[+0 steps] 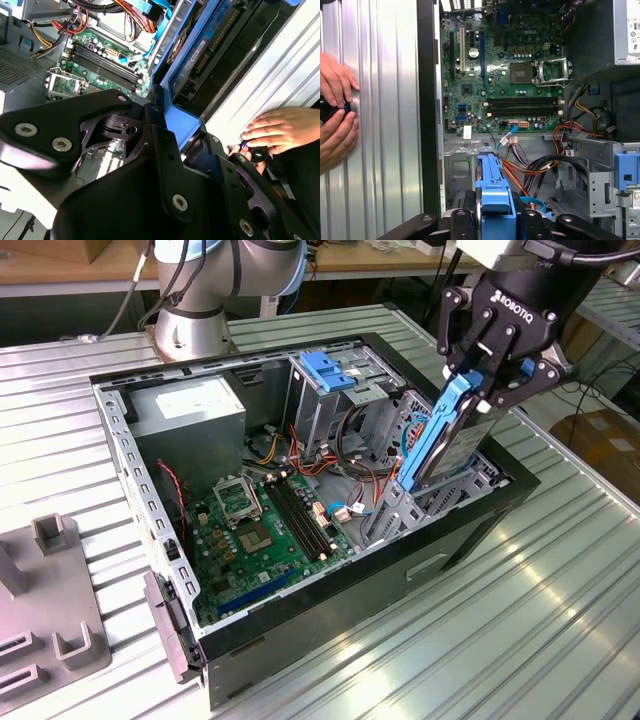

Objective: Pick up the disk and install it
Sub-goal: 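Insert the disk into the insertion slot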

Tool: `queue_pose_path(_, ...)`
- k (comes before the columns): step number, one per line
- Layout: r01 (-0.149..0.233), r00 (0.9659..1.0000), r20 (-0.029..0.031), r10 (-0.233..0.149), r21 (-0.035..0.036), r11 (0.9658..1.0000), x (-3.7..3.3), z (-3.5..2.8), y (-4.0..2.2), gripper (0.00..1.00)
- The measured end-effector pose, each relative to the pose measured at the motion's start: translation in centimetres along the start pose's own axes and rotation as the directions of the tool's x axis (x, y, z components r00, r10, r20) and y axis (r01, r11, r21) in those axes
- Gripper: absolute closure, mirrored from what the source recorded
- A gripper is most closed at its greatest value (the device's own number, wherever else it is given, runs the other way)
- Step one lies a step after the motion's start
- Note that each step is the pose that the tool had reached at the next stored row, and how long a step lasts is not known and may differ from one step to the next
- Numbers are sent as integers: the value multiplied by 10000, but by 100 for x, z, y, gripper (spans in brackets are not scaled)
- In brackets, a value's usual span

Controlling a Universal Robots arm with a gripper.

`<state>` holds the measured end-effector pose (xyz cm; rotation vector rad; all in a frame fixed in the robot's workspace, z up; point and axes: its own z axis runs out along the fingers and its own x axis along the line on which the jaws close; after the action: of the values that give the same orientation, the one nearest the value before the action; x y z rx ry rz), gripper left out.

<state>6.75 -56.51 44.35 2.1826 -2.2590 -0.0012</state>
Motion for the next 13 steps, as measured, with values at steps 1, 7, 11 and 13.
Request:
queue_pose_path(1,0,10000,0,0,0,10000,0,7,0,63)
queue_pose_path(7,0,10000,0,0,0,10000,0,70,0,63)
queue_pose_path(11,0,10000,0,0,0,10000,0,131,0,63)
queue_pose_path(13,0,10000,1,0,0,10000,0,167,0,63)
